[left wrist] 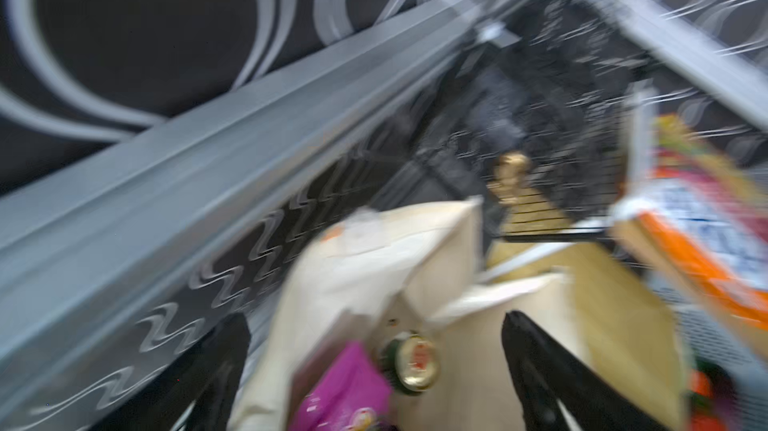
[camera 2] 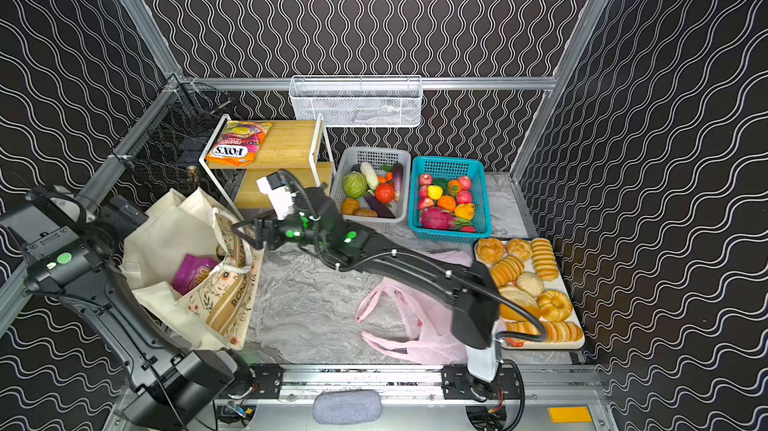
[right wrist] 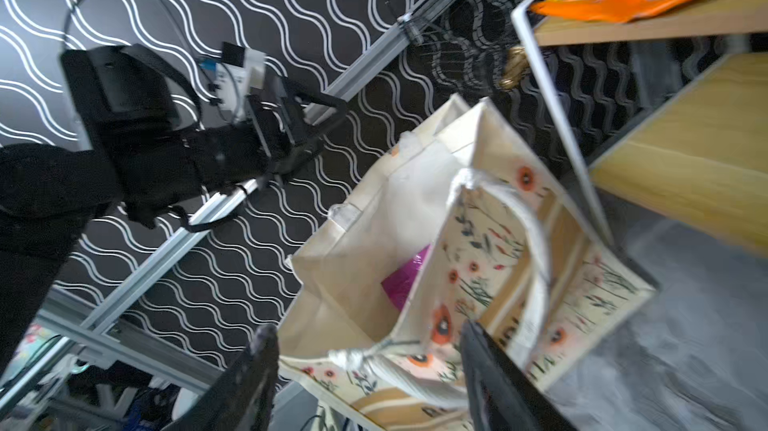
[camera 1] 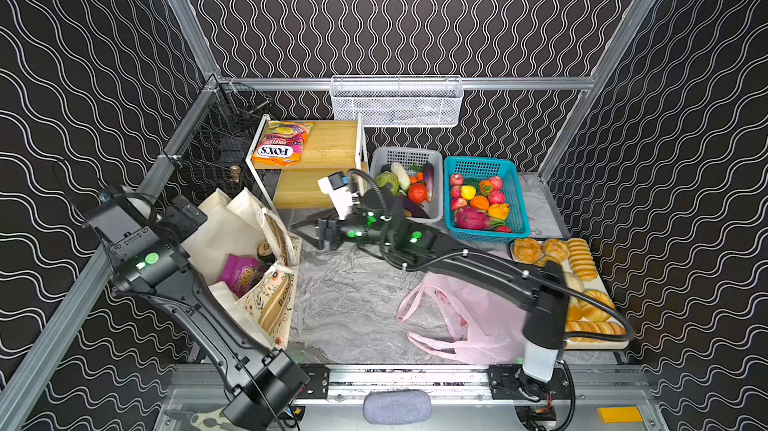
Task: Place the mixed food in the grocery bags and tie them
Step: 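Drag the tote bag handle toward left arm with right gripper while left withdraws, then release the tote handle and grasp the pink plastic bag with right gripper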
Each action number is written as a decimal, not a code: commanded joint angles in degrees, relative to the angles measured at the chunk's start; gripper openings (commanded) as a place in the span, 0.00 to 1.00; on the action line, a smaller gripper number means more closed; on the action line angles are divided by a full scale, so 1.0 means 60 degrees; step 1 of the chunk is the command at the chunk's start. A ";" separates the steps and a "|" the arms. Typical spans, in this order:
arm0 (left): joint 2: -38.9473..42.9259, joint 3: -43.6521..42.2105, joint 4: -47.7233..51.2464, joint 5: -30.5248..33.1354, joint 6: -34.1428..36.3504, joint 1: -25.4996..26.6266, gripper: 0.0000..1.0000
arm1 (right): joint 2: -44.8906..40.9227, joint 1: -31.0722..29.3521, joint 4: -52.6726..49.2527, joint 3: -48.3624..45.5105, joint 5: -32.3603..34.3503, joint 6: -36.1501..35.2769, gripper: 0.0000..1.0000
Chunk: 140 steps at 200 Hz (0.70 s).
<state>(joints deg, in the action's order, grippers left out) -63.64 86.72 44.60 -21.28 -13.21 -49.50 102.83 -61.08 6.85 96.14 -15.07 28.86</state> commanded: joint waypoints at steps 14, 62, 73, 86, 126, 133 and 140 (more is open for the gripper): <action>0.0151 0.0155 -0.1783 -0.4459 -0.1925 0.0028 0.94 | -0.2291 0.0389 0.0129 -0.2103 0.1827 -0.1108 0.73; 0.0712 -0.0942 -0.5625 -0.6052 -0.5193 0.2703 0.92 | -0.5634 0.1942 -0.0237 -0.5667 0.3708 -0.0835 0.77; 0.0591 -0.0787 -0.5127 -0.5440 -0.4951 0.3922 0.90 | -0.6198 0.2452 -0.0663 -0.6269 0.4288 -0.0577 0.80; 0.0364 -0.0805 -0.4902 -0.4889 -0.4736 0.5378 0.88 | -0.6678 0.3260 -0.1431 -0.6858 0.4641 -0.0262 0.80; -0.0081 -0.1168 -0.4063 -0.2594 -0.3137 1.0027 0.85 | -0.7124 0.5418 -0.4388 -0.7205 0.3335 -0.0033 0.79; -0.0122 -0.1332 -0.4091 -0.2238 -0.2998 1.0757 0.86 | -0.7058 0.5597 -0.4923 -0.7219 0.3232 -0.0075 0.78; -0.0194 -0.1472 -0.4048 -0.1945 -0.2864 1.1445 0.85 | -0.6997 0.5644 -0.5384 -0.7262 0.3168 -0.0197 0.77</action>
<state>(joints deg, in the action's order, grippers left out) -64.27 79.66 19.59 -42.94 -35.94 9.19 60.27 -29.45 -11.70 53.10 7.07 27.55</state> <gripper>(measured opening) 0.854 0.785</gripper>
